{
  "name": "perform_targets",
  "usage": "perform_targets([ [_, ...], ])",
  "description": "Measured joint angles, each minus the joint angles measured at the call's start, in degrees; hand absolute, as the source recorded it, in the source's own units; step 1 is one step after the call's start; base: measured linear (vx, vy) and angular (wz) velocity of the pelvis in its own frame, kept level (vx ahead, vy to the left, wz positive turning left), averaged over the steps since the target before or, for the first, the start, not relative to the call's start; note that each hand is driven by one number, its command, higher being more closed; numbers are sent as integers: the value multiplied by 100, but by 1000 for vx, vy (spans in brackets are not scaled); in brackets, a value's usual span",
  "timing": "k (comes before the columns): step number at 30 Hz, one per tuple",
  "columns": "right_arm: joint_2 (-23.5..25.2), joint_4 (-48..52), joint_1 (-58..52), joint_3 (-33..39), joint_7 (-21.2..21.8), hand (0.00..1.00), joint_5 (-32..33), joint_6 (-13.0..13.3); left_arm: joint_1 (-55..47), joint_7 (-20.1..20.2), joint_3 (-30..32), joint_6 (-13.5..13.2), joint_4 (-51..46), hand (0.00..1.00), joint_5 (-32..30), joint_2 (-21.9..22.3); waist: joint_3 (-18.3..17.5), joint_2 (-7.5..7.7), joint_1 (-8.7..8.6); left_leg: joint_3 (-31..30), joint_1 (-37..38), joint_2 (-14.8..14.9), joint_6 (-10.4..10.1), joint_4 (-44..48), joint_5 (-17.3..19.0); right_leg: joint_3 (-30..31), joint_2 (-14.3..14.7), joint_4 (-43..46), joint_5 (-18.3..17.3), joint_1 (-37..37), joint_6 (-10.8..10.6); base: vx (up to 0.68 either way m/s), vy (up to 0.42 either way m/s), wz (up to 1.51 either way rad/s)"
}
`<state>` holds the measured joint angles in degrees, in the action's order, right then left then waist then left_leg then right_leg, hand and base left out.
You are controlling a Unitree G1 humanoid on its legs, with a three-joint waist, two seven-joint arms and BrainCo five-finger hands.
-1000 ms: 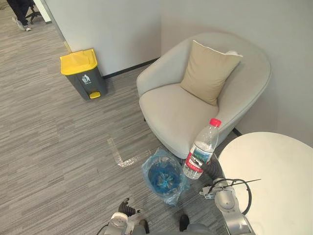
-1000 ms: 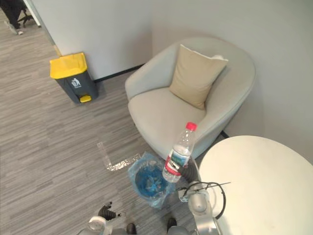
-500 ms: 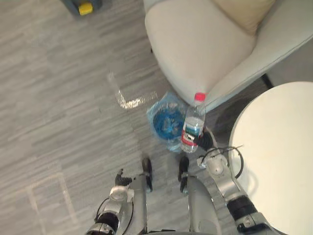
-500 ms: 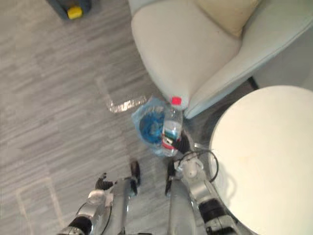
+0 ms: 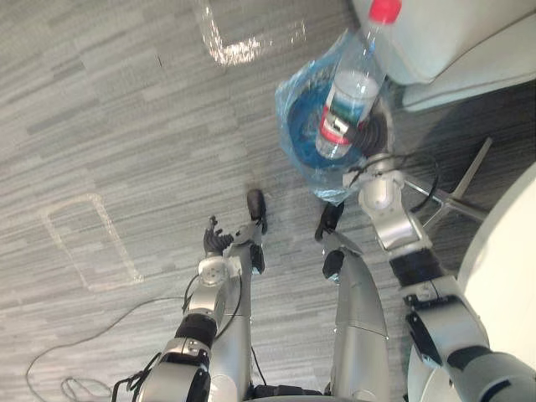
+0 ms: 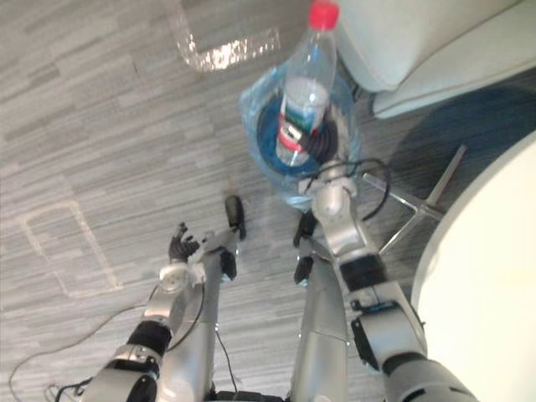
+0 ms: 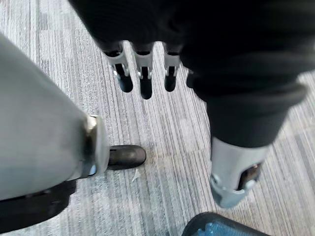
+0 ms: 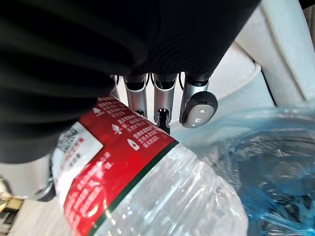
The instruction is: Gather rubbish on tea table into small bin, then transfer packed bag to large trash can.
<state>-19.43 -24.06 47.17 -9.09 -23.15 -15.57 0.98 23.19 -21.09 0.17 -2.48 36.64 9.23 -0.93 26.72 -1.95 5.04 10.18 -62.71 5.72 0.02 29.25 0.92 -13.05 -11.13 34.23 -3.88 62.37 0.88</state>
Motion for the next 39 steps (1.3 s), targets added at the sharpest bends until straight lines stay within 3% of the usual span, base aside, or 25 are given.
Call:
perform_targets([
  [11,-93,-1022,475,596,-159,100,223,-72,85,1,-7,-128,-56,0,108,16,-14,1,111,12,-609,16,14,312,119,-75,-139,379,-158,566,13,2,-2,8],
  [12,-94,-1199,544,625,-171,0,223,-77,97,2,-8,-163,-50,0,109,14,-15,-2,109,-2,-676,18,38,340,103,-87,-138,388,-160,618,11,0,0,0],
  [27,139,-1426,199,705,-221,0,144,-117,206,4,-10,-202,-3,0,104,6,-57,5,88,19,-847,188,41,645,140,-27,-19,563,-183,790,62,-42,-18,-6],
  [35,184,-480,-572,234,-157,0,-551,-123,199,6,-12,-176,-9,0,102,-15,-59,9,-8,54,-824,327,28,751,159,9,111,514,-134,756,100,-41,-24,-10],
  [39,184,-210,-905,-56,-3,0,-1199,-120,143,8,-19,-169,-7,0,90,-46,-103,91,-19,200,-723,425,26,715,241,123,216,338,-47,704,-10,-47,-17,-21],
])
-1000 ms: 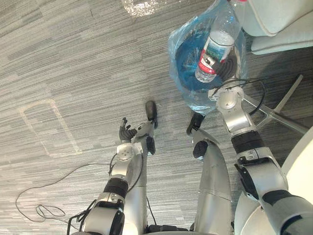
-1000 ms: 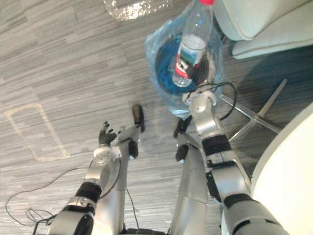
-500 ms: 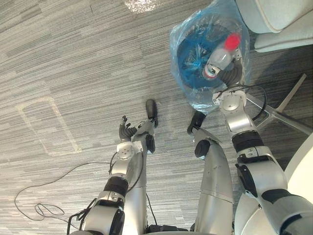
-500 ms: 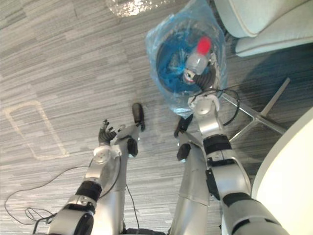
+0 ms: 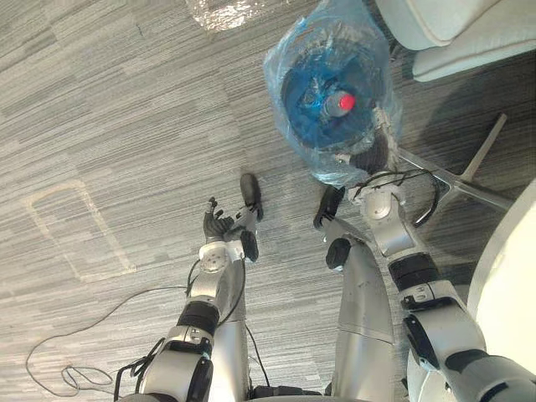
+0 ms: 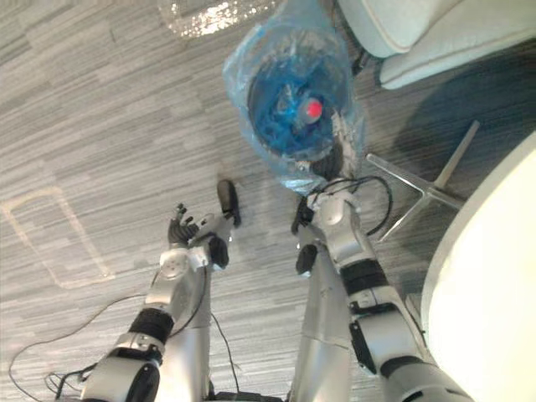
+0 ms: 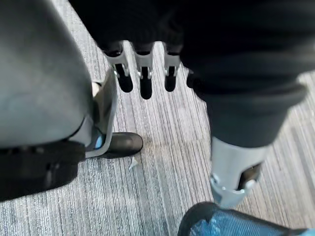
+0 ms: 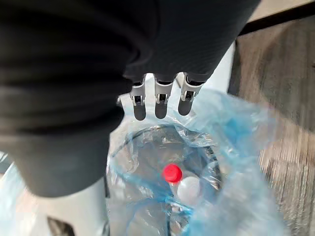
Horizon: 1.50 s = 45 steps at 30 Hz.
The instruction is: Gather rubbish on tea table into small bin, then transfer packed bag to large trash can.
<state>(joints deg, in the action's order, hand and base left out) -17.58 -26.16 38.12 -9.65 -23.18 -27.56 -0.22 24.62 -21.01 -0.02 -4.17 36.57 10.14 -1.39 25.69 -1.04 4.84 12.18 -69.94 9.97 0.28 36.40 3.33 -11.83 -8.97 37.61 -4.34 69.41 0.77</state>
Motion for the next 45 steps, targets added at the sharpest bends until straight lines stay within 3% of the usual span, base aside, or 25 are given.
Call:
perform_targets([
  [5,50,-70,-247,-301,140,0,-651,-5,-69,0,-114,-8,5,0,1,-17,-50,70,-16,162,146,48,-2,-249,-37,-17,13,-276,91,-147,-33,-22,-10,-1],
  [14,354,-1261,130,-698,384,0,-1530,-107,-61,7,-114,-49,16,0,14,-8,-62,93,-12,229,97,35,54,-325,-105,-28,-2,-389,190,-132,13,-1,-2,0],
  [19,396,-1668,258,-773,424,0,-1750,-154,-51,6,-114,-60,19,0,24,-2,-64,94,-4,207,29,20,-3,-311,-30,-26,-16,-336,147,-50,-1,-11,-7,2],
  [20,393,-1781,307,-793,429,100,-1753,-158,-38,6,-107,-73,17,0,31,-2,-66,97,-7,197,-30,8,0,-304,-35,-29,-30,-279,120,21,10,-29,-19,10],
  [29,347,-2017,692,-800,406,100,-1478,-258,148,4,44,-270,-1,0,356,6,-69,100,-7,26,-367,-11,39,-101,-116,-114,-90,61,-18,326,70,-30,-24,9],
  [40,348,-1137,600,-790,288,100,-794,-241,136,25,130,-236,-110,0,536,-9,-68,101,5,-4,-434,65,33,50,-79,-115,-35,117,-76,360,45,-43,-20,-3],
  [45,415,-529,216,-745,279,100,-598,-204,30,131,72,-129,-118,0,509,-5,-58,112,7,-25,-63,160,32,229,15,-147,26,123,-46,-81,88,-33,-27,-12],
])
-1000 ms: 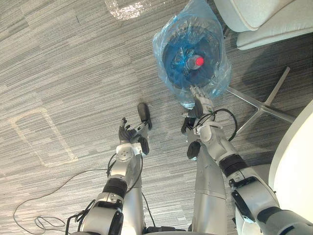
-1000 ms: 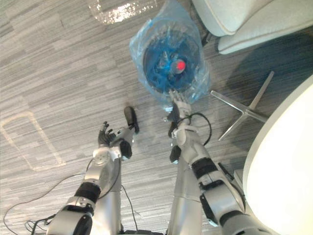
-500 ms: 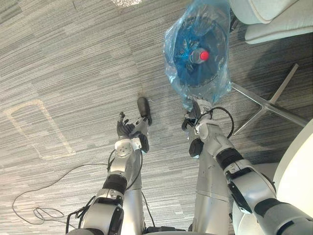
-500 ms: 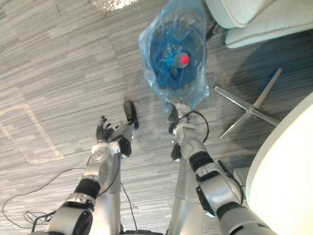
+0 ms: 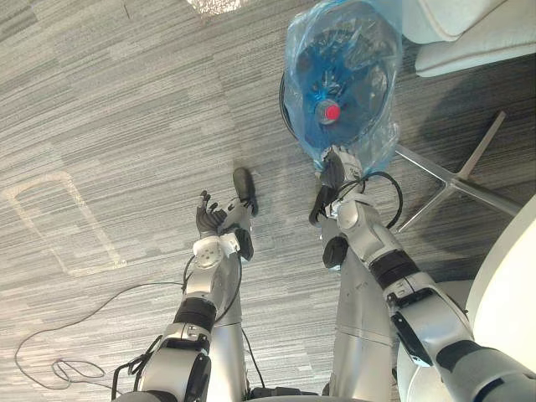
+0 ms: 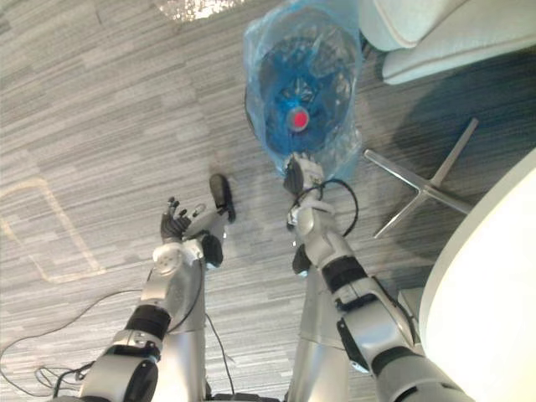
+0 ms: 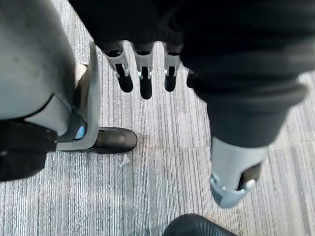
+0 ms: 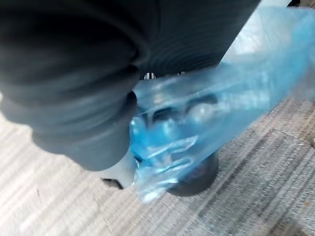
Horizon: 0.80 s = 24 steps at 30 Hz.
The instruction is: Gather rubbish on tea table into small bin, then transfer packed bag to large trash can.
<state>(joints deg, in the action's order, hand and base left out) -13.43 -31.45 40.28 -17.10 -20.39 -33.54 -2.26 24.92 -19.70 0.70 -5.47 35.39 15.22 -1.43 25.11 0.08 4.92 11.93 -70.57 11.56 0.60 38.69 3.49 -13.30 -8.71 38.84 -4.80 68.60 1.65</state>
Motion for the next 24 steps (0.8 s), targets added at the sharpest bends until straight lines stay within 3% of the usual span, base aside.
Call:
perform_targets([
  [3,24,605,-546,10,-15,100,227,60,-328,90,-101,79,-81,0,-54,-1,-5,11,-2,8,555,33,-37,-73,180,14,68,-208,-77,-600,-107,-47,-37,-13],
  [14,310,1958,-2268,7,215,100,495,140,-1369,221,-402,213,-149,0,-410,-3,-109,203,-34,165,2762,-170,-132,-1005,60,-24,52,-915,-56,-2677,-118,39,-36,2],
  [20,569,2187,-2963,-232,500,100,704,304,-1859,330,-408,322,31,0,-637,-1,-540,515,-121,201,3908,-299,-202,-1620,20,-82,77,-1447,-68,-3795,-147,84,-30,2],
  [24,669,2172,-3465,-294,721,100,783,352,-2125,375,-575,367,182,0,-763,-8,-844,531,-139,241,4458,-366,-241,-2013,-27,-97,107,-1830,-19,-4332,-215,96,-2,-2],
])
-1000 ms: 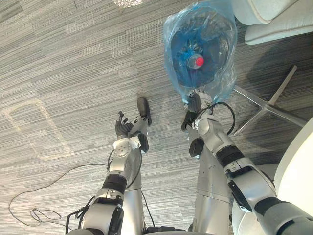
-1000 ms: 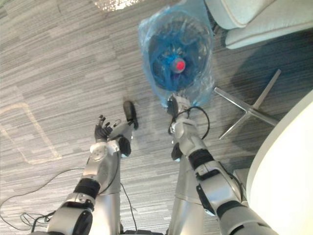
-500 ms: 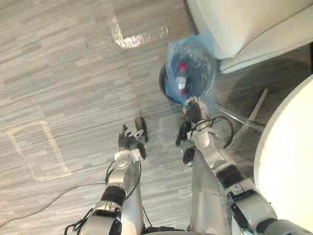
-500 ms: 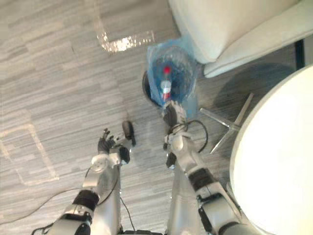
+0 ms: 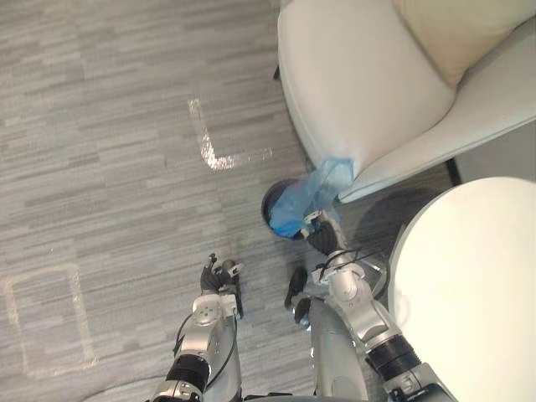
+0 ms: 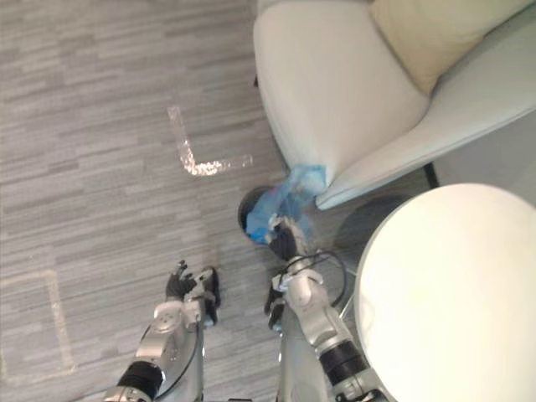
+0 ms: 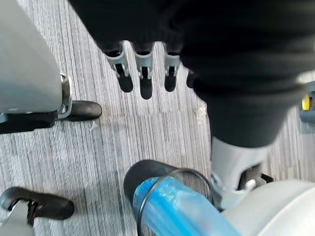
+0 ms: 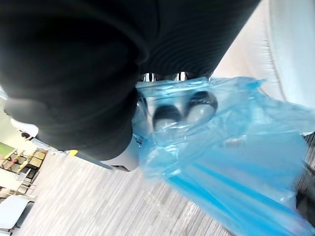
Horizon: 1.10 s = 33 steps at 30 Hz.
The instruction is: Gather rubbish on tea table into small bin, then transfer packed bag to large trash can.
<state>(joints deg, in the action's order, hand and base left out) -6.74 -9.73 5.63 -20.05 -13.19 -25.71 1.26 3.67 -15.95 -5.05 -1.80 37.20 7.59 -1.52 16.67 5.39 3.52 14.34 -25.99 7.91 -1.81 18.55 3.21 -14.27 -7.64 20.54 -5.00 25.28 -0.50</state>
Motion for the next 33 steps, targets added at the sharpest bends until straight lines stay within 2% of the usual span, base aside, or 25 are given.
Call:
perform_targets([
  [2,-11,-3,-163,-36,141,100,110,56,-65,27,-121,16,238,0,-113,-17,-275,-12,-17,15,309,-84,-25,-394,-136,48,54,-369,124,-257,-36,118,8,-8],
  [5,-68,-36,-169,-8,246,100,158,110,-67,45,-204,35,344,0,-325,-128,-418,-41,-43,8,677,-156,-56,-882,-369,60,175,-957,386,-676,-58,104,6,-3],
  [10,-180,-35,-172,201,431,100,468,181,-236,147,-294,64,36,0,-637,-416,-623,-70,-54,1,1030,-203,-59,-1191,-481,105,323,-1775,780,-1238,-96,66,17,-7],
  [17,-601,326,-195,294,762,100,1093,324,-736,167,-329,25,-1169,0,-852,-595,-1034,-220,-51,-14,1557,-390,-53,-1635,-537,293,262,-2097,876,-1580,-219,-3,47,-13],
  [23,-1056,951,-127,278,1001,100,1705,568,-1057,270,-634,-17,-1865,0,-986,-762,-1230,-214,-74,-250,1970,-556,-36,-2086,-619,555,234,-2203,959,-1759,-282,5,44,-21],
  [33,-1410,1389,381,56,1219,100,2584,626,-1114,276,-1063,-75,-2610,0,-1380,-948,-1282,-208,-111,-226,2287,-569,13,-2410,-756,603,280,-2300,1034,-1954,-215,29,6,-2],
])
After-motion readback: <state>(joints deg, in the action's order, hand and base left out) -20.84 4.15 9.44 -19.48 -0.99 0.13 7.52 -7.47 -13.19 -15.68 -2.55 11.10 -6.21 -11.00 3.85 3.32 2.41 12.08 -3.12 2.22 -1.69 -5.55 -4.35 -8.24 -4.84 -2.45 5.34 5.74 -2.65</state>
